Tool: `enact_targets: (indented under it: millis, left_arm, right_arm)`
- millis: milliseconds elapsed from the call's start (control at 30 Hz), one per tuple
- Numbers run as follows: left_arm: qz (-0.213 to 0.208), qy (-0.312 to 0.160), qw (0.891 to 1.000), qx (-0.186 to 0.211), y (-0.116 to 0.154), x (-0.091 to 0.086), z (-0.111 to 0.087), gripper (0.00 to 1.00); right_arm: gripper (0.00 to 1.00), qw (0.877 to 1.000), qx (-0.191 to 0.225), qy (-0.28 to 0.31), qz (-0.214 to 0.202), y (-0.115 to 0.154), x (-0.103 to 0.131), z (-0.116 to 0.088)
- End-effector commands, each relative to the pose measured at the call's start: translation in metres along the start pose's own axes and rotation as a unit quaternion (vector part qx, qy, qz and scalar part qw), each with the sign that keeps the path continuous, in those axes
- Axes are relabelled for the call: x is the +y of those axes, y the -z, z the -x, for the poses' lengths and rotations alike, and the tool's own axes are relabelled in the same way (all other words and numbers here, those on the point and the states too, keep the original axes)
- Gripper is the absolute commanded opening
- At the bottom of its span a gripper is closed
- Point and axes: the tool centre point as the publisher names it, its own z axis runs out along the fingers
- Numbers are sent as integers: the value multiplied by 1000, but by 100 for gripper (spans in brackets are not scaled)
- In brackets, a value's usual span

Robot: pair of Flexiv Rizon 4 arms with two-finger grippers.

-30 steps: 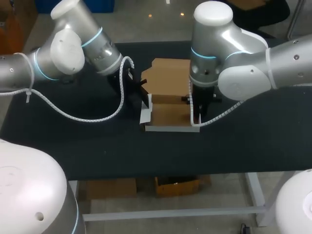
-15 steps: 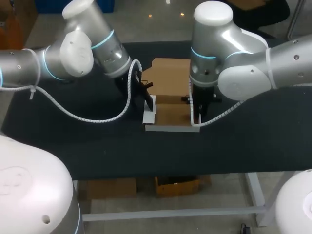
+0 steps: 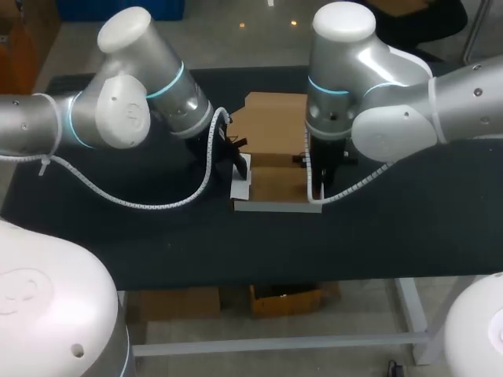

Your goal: Assemble the packaging by folding the flat box into shape, placing the metal phone stand inside, and closing the box properly

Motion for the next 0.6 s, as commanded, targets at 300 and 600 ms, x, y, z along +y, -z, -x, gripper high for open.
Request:
enact_targets:
  millis: [300, 600]
  left_arm:
    - [21, -48, 998, -25, -8, -13, -4, 42]
    - [8, -59, 996, -62, -17, -13, -9, 41]
  right_arm:
    - [0, 1000, -1, 0, -2, 1, 0, 0]
    - [0, 1000, -1, 0, -2, 1, 0, 0]
